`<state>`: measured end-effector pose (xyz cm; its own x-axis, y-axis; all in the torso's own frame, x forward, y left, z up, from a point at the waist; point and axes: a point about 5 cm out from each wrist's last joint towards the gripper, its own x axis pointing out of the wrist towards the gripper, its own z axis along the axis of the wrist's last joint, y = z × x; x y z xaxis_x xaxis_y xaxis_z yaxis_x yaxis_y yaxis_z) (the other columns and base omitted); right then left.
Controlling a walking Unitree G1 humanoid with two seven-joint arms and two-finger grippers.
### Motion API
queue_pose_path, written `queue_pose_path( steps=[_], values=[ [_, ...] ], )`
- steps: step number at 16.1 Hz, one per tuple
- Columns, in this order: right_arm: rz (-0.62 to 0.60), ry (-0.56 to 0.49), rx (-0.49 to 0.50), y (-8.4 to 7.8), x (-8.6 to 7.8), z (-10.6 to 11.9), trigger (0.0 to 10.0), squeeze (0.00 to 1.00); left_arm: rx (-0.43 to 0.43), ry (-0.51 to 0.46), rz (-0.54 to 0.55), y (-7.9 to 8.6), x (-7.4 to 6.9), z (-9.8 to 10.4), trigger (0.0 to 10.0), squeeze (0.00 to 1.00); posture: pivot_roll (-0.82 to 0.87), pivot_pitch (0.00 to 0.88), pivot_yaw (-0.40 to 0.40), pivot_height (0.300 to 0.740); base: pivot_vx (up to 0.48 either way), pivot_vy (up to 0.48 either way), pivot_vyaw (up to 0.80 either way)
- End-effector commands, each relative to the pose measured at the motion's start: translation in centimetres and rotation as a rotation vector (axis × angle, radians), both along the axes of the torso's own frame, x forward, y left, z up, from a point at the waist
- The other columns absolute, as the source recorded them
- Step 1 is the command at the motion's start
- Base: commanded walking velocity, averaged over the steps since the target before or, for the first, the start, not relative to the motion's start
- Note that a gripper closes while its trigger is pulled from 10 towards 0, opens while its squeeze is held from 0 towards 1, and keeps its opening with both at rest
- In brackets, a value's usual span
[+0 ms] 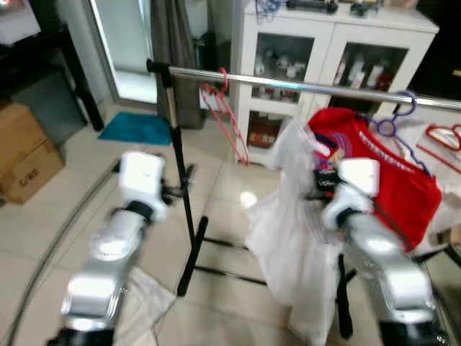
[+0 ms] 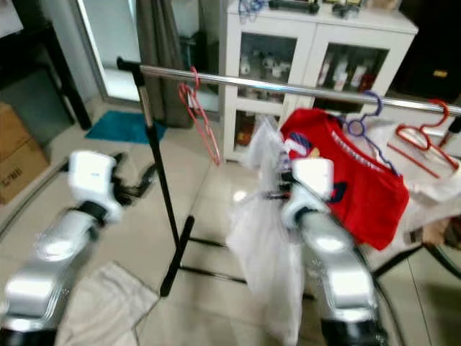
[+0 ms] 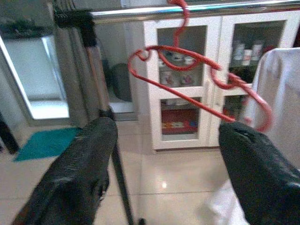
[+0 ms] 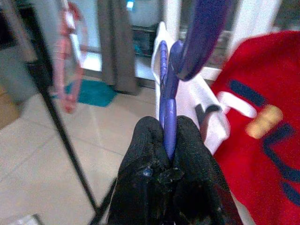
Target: Hang hanger
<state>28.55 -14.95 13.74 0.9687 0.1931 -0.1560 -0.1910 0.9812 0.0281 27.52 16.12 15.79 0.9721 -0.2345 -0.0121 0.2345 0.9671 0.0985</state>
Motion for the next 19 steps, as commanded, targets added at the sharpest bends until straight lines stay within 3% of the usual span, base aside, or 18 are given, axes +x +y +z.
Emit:
queue_pose_path(
  steps=[1, 11, 12, 13, 14, 15, 18, 19],
  values=[
    [-0.022, -0.046, -0.022, -0.8, 0.4, 0.8, 10.0, 0.0, -0.008, -0.014, -0.027, -0.9, 0.2, 0.3, 10.0, 1.0, 0.12, 0.02, 0.009, 0.74, 0.341, 0.0, 0.0],
    [0.003, -0.068, -0.019, 0.0, 1.5, 1.6, 10.0, 0.0, 0.009, -0.017, -0.049, -1.1, 0.2, 0.4, 10.0, 1.0, 0.12, 0.022, 0.011, 0.74, 0.334, 0.0, 0.0],
    [0.004, -0.101, -0.036, 0.5, 3.2, 3.1, 10.0, 0.0, 0.034, -0.039, -0.163, -2.5, -0.2, 1.0, 10.0, 0.71, 0.12, 0.033, 0.015, 0.74, 0.0, 0.0, 0.0],
    [0.003, -0.116, -0.051, 0.9, 4.4, 4.1, 10.0, 0.0, 0.038, -0.049, -0.231, -3.4, -0.4, 1.3, 10.0, 0.51, 0.12, 0.035, 0.014, 0.74, 0.0, 0.0, 0.0],
    [-0.004, -0.124, -0.051, 1.0, 5.1, 4.6, 10.0, 0.0, 0.03, -0.046, -0.269, -3.7, -0.5, 1.5, 10.0, 0.16, 0.12, 0.04, 0.01, 0.74, 0.0, 0.0, 0.0],
    [-0.012, -0.12, -0.039, 1.2, 5.9, 5.1, 10.0, 0.0, 0.034, -0.046, -0.305, -4.0, -0.7, 1.7, 10.0, 0.0, 0.12, 0.04, 0.01, 0.74, 0.0, 0.0, 0.0],
    [-0.057, -0.036, -0.064, 1.7, 9.0, 5.4, 10.0, 0.0, 0.028, 0.001, -0.469, -4.9, -1.7, 2.1, 10.0, 0.0, 0.15, 0.072, -0.013, 0.74, 0.0, 0.0, 0.0],
    [-0.063, -0.019, -0.062, 1.8, 9.3, 5.3, 10.0, 0.0, 0.038, 0.003, -0.488, -5.0, -1.8, 2.2, 10.0, 0.0, 0.15, 0.074, -0.014, 0.74, 0.0, 0.0, 0.0]
  ],
)
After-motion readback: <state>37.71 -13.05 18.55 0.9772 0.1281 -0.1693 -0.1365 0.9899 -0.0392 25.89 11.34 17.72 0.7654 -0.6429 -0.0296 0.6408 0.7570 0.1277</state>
